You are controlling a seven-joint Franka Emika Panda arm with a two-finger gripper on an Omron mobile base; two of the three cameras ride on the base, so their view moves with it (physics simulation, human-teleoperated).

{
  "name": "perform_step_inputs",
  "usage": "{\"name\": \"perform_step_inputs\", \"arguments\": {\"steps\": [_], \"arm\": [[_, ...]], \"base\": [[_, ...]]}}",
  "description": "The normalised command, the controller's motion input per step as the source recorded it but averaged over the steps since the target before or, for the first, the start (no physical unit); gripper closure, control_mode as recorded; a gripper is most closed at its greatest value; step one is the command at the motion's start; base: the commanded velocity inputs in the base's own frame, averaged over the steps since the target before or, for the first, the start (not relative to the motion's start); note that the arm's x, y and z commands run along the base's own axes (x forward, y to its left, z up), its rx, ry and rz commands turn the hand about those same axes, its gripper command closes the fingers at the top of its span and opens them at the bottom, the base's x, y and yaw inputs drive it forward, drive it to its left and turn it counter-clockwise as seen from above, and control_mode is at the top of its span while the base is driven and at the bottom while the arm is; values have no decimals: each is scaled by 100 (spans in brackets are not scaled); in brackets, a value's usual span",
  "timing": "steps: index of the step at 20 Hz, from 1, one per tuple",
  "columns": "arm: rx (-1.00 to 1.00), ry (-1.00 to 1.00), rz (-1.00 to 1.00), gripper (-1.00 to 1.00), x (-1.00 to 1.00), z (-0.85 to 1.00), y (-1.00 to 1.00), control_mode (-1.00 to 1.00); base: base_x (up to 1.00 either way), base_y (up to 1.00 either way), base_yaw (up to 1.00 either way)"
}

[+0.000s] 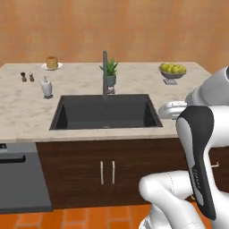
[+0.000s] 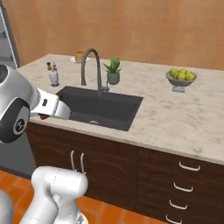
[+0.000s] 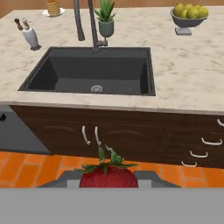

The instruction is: Take the strawberry from the fridge and place it on top of the pancake, located on the dining counter.

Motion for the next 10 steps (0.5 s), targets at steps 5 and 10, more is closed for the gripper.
{"name": "perform_step_inputs", "arguments": {"steps": [5, 10], "arm": [[0, 0, 0, 100, 0, 0, 0, 100], [0, 0, 0, 100, 0, 0, 0, 100]], "base": [[-13, -100, 9], [-9, -100, 10]]}}
